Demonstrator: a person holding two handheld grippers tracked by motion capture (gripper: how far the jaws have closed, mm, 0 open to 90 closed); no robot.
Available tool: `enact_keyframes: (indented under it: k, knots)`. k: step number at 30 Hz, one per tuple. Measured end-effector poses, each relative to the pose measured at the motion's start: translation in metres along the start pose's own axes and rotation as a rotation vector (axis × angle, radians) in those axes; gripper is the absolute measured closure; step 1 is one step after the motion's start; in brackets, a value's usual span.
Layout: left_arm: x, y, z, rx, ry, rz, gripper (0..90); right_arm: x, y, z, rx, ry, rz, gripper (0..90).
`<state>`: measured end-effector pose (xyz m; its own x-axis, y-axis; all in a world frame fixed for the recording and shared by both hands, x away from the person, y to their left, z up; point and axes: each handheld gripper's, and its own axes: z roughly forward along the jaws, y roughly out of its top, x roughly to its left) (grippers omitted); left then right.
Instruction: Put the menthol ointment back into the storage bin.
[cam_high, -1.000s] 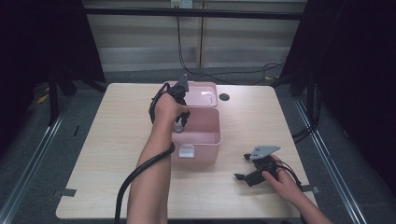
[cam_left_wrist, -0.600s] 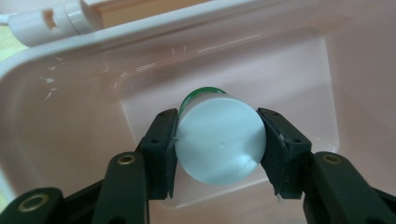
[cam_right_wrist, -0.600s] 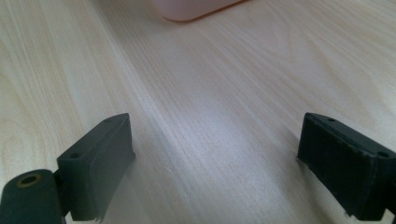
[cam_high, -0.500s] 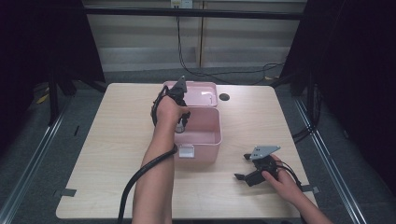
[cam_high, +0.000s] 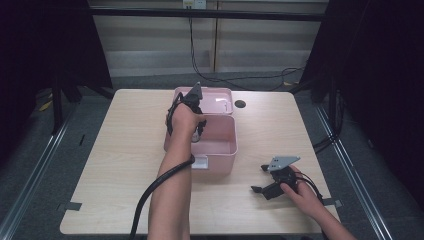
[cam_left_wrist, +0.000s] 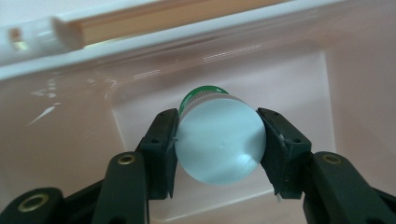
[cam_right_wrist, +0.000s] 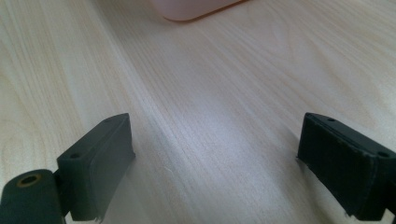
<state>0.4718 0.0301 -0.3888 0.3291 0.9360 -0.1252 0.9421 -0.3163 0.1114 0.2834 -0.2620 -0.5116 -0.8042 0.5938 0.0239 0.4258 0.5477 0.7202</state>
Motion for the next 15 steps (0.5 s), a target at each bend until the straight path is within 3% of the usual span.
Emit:
enact_keyframes:
  k: [15]
  knots:
    - [-0.01, 0.005, 0.013, -0.015, 0.002, 0.007, 50.5, 0.0, 0.0, 0.0, 0.0, 0.0, 0.0, 9.7]
